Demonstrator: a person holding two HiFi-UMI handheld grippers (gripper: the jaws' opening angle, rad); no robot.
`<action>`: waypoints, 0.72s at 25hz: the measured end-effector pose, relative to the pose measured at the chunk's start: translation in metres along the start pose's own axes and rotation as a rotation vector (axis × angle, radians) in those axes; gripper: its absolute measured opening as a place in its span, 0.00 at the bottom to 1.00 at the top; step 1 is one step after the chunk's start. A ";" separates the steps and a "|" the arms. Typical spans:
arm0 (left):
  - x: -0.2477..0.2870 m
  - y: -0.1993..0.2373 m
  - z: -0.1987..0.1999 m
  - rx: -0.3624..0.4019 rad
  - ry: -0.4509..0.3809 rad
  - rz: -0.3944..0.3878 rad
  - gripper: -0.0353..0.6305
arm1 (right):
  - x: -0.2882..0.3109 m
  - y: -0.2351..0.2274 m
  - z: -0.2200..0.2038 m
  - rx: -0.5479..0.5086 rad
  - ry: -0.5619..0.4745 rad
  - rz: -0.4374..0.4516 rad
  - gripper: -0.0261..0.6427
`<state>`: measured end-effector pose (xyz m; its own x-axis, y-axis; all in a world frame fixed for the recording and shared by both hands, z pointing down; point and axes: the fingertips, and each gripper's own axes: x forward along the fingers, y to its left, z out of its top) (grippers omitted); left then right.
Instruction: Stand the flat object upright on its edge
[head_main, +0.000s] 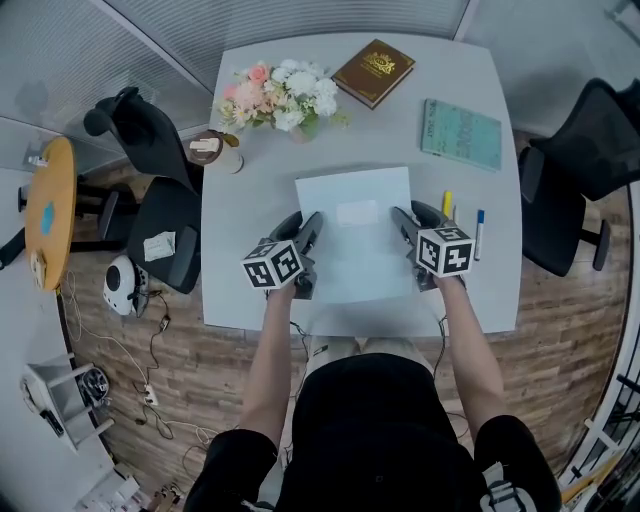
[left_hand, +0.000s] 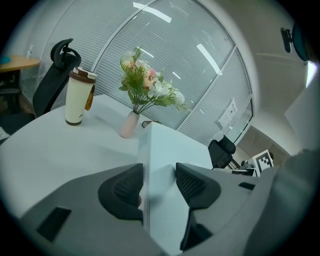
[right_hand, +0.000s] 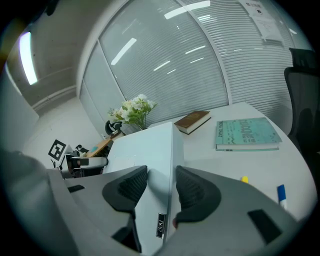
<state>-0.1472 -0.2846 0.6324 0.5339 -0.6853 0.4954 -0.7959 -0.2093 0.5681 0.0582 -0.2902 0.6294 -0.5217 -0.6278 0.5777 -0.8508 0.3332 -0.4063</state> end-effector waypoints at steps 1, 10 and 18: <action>-0.003 -0.002 0.002 0.006 -0.007 0.001 0.38 | -0.003 0.002 0.002 -0.011 -0.004 0.003 0.34; -0.029 -0.028 0.022 0.059 -0.086 0.001 0.38 | -0.030 0.020 0.025 -0.087 -0.088 0.025 0.33; -0.041 -0.050 0.031 0.102 -0.142 -0.018 0.38 | -0.051 0.023 0.037 -0.146 -0.127 0.026 0.32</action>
<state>-0.1382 -0.2676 0.5640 0.5086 -0.7709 0.3834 -0.8150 -0.2875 0.5031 0.0672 -0.2762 0.5642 -0.5395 -0.6985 0.4702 -0.8420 0.4434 -0.3074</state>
